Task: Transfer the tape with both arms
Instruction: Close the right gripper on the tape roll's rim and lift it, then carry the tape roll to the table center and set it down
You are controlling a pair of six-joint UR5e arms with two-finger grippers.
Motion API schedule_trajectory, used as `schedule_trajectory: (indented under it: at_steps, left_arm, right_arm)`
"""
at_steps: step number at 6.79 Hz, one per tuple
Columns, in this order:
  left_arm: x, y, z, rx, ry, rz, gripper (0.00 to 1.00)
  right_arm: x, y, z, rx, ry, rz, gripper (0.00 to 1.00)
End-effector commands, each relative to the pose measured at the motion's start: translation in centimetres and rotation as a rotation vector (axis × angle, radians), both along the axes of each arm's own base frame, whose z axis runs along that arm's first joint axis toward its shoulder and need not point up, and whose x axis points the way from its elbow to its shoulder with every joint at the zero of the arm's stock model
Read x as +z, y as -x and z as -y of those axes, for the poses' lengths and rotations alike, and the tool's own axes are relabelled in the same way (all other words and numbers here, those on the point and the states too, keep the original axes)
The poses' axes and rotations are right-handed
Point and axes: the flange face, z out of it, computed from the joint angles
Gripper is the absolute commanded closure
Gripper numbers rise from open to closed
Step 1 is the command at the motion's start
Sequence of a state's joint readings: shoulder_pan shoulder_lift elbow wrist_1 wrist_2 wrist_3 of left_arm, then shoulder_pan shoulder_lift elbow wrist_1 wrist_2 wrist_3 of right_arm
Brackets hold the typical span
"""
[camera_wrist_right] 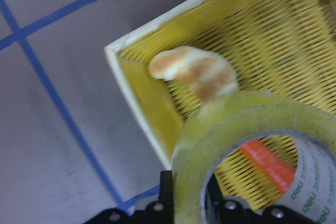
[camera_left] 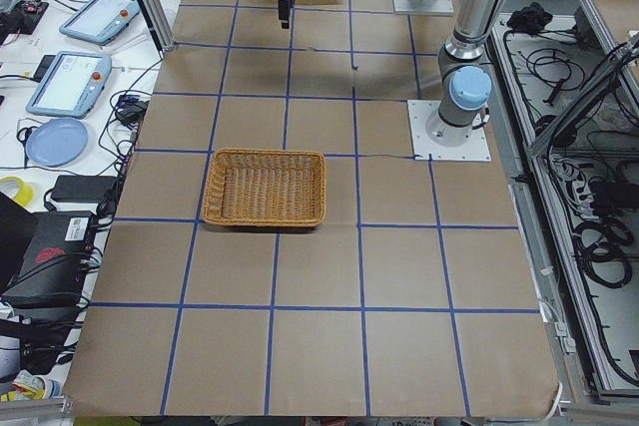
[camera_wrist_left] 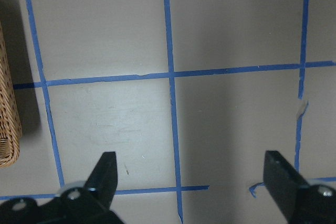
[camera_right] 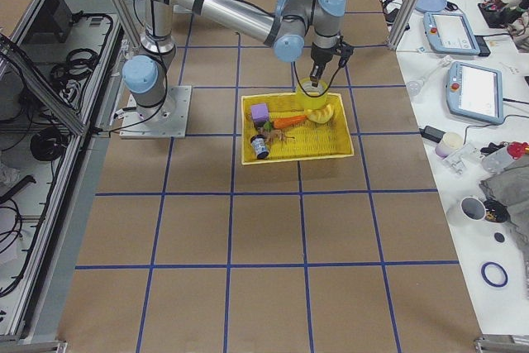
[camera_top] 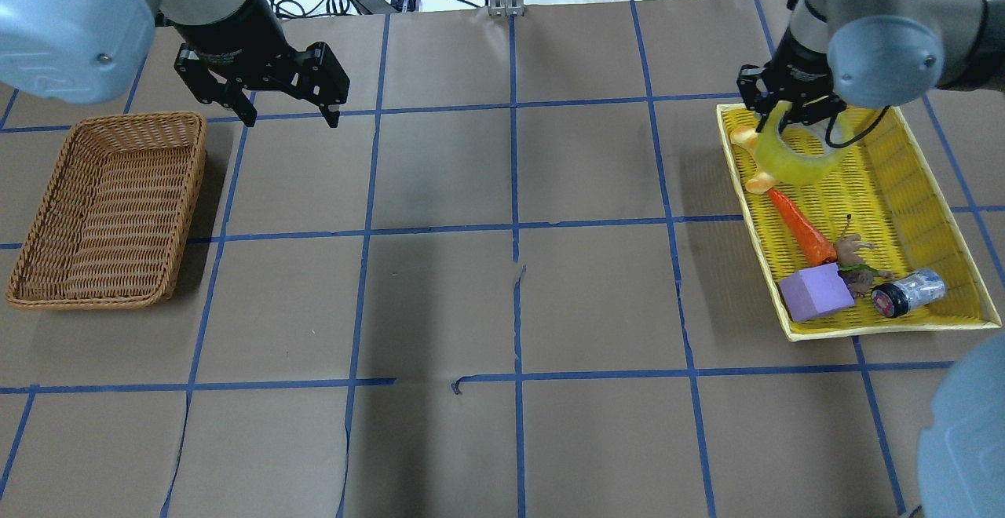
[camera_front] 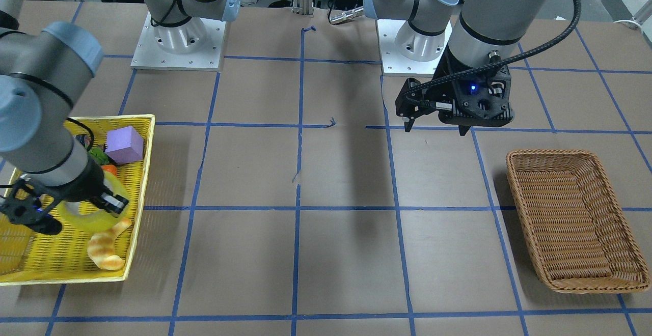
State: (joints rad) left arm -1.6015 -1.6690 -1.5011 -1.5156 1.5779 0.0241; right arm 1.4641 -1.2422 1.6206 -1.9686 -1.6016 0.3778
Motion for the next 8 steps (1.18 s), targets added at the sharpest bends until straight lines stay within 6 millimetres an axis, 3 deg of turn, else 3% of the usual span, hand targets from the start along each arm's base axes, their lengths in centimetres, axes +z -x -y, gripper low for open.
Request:
schedule_trajectory:
  at_steps: [1, 3, 4, 6, 7, 8]
  left_arm:
    - [-0.1, 0.0, 0.0, 0.0, -0.002, 0.005, 0.0]
    - [-0.2, -0.1, 0.0, 0.0, -0.006, 0.012, 0.0]
    - [-0.4, -0.1, 0.0, 0.001, -0.008, 0.006, 0.0]
    - [-1.9, -0.1, -0.8, 0.0, -0.031, 0.008, 0.0]
    - [-1.9, -0.1, -0.8, 0.0, -0.031, 0.008, 0.0]
    - [-1.8, -0.1, -0.8, -0.002, -0.03, 0.008, 0.0]
  right_arm:
    - [-1.9, -13.4, -2.1, -0.14, -0.025, 0.08, 1.0]
    - [-5.1, -25.5, -5.6, -0.183, -0.025, 0.13, 1.0]
    - [-7.2, -31.2, -8.6, -0.175, -0.052, 0.109, 1.0]
    - [-8.4, -35.6, -11.0, -0.234, -0.075, 0.105, 1.0]
    - [-10.3, -37.8, -12.2, -0.213, -0.098, 0.09, 1.0]
    - [-9.8, -38.5, -12.2, -0.222, -0.084, 0.102, 1.0]
